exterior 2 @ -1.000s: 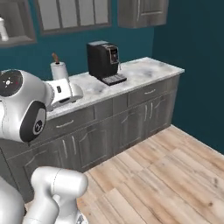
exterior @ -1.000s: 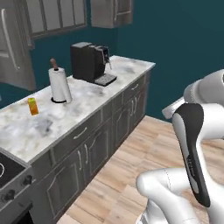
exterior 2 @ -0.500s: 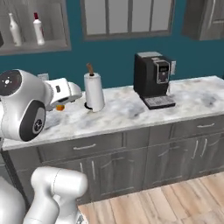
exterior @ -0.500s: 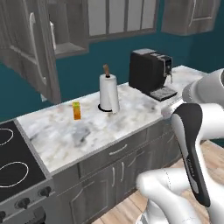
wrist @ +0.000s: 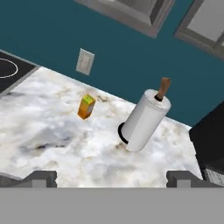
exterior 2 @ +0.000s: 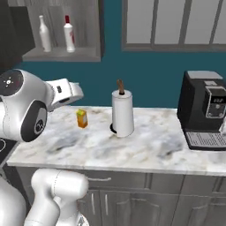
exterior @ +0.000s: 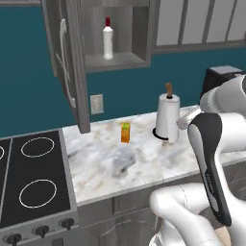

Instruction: Sort all alcoholic drinks to one cabinet, and non-alcoholic drinks to the other.

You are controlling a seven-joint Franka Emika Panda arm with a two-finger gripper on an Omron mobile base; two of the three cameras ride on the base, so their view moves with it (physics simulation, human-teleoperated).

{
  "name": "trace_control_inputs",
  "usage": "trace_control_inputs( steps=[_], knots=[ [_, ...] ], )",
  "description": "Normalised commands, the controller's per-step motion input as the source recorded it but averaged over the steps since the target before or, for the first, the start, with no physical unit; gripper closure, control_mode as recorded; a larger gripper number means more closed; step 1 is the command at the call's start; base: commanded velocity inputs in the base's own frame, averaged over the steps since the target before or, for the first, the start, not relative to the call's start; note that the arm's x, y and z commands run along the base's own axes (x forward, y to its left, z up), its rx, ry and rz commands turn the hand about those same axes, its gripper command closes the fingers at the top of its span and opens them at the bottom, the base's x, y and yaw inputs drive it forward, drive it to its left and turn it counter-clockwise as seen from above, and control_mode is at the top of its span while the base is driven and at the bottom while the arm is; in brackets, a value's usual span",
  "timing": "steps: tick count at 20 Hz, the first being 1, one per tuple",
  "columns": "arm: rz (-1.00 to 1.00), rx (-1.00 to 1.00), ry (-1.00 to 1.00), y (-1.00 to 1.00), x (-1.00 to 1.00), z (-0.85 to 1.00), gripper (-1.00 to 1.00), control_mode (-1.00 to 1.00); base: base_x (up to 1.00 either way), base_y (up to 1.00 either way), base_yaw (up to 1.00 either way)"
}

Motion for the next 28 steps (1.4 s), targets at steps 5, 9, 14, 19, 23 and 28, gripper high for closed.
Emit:
trace_control_inputs(
  steps=[5,9,14,19,23,28],
  knots=[
    [0.0,0.0,0.0,0.0,0.0,0.0,-1.0,1.0,0.37,-0.07,0.41],
    [0.0,0.0,0.0,0.0,0.0,0.0,-1.0,1.0,0.05,0.0,0.2],
    [0.0,0.02,0.0,-0.01,0.0,-0.04,-1.0,-1.0,0.1,-0.07,0.0],
    [0.0,0.07,-0.05,0.0,0.03,-0.66,-1.0,-1.0,0.0,0.0,0.0],
    [0.0,0.04,0.0,0.0,0.39,-1.0,-1.0,-1.0,0.0,0.0,0.0],
    [-0.12,0.03,0.02,0.08,0.66,-0.65,-1.0,-1.0,0.0,0.0,0.0]
  ],
)
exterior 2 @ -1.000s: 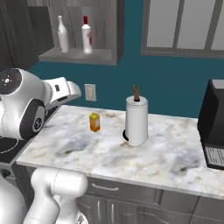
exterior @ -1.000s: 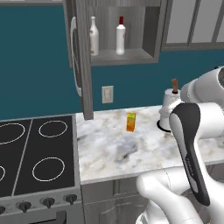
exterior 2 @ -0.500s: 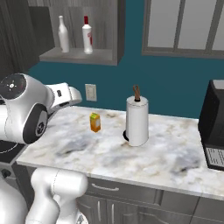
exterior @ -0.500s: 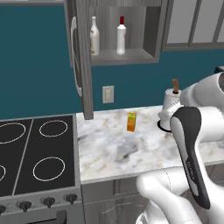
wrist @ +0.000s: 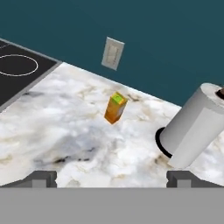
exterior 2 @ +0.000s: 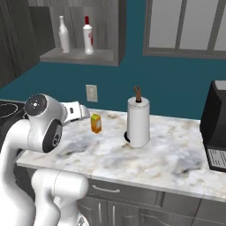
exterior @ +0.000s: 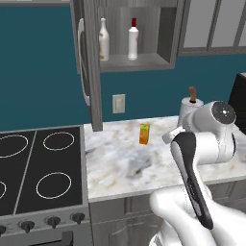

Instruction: Sort all alcoholic drinks to one cabinet, and non-alcoholic drinks to the other.

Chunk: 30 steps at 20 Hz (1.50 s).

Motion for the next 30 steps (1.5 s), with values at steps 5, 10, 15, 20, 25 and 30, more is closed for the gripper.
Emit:
trace_control_inputs(
  steps=[5,10,15,20,25,30],
  knots=[
    [-0.21,0.0,0.19,0.22,0.57,-0.04,-1.0,-1.0,0.0,0.0,0.0],
    [-0.16,0.02,0.16,0.09,0.25,0.0,-1.0,-1.0,0.0,0.0,0.0],
    [-0.03,0.11,0.1,0.0,0.17,-0.12,-1.0,-1.0,0.0,0.0,0.0],
    [0.0,0.07,0.02,0.0,0.36,-0.47,-1.0,-1.0,0.0,0.0,0.0],
    [0.0,0.01,0.0,0.0,0.51,-0.53,-1.0,-1.0,0.0,0.0,0.0],
    [0.0,0.0,0.0,0.0,0.58,-0.32,-1.0,-1.0,0.0,0.0,0.0]
  ],
)
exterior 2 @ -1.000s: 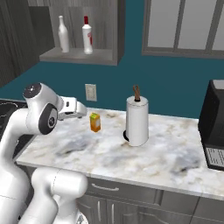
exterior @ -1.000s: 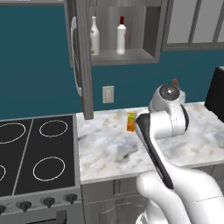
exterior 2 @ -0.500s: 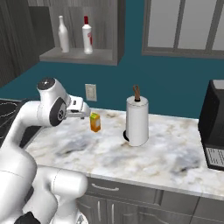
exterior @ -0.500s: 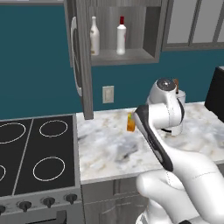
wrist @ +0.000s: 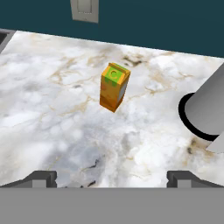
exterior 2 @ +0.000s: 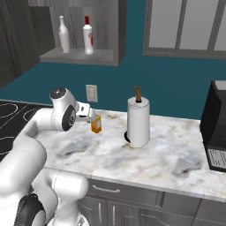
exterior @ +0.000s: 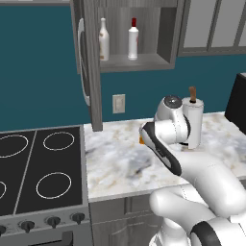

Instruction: Sort all alcoholic drinks to one cabinet, and non-alcoholic drinks to the other.

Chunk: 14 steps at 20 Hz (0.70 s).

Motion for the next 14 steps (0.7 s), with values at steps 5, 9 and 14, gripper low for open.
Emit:
trace_control_inputs(
  steps=[5,9,14],
  knots=[
    [0.0,0.01,0.0,0.0,0.45,-0.21,-1.0,-1.0,0.0,0.0,0.0],
    [0.0,0.02,0.0,0.0,0.41,-0.32,-1.0,-1.0,0.0,0.0,0.0],
    [0.0,0.01,0.0,0.0,0.47,-0.32,-1.0,-1.0,0.0,0.0,0.0]
  ],
)
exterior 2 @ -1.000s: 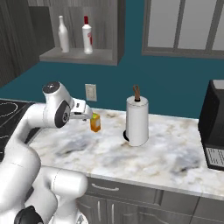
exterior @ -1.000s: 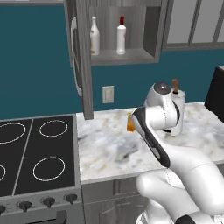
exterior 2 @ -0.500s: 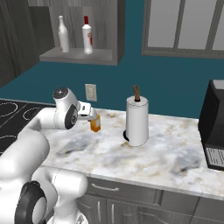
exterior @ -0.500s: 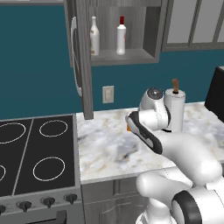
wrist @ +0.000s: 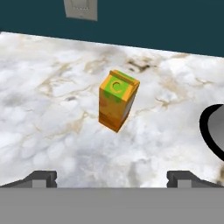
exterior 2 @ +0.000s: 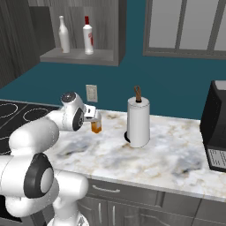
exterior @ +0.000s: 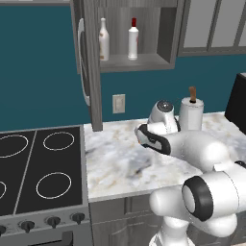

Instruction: Sort all alcoholic drinks to one cabinet, and non-alcoholic drinks to the other.

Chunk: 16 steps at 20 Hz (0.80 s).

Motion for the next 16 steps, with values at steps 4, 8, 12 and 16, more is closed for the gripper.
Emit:
trace_control_inputs(
  steps=[4,8,12,16],
  knots=[
    [0.0,0.0,0.0,0.0,0.48,-0.25,-1.0,-1.0,0.0,0.0,0.0],
    [0.0,0.0,0.0,0.0,0.45,-0.16,-1.0,-1.0,0.0,0.0,0.0],
    [-0.01,0.0,0.0,0.0,0.45,-0.15,-1.0,-1.0,0.0,0.0,0.0],
    [0.0,0.0,0.0,0.0,0.4,-0.17,-1.0,-1.0,0.0,0.0,0.0]
  ],
)
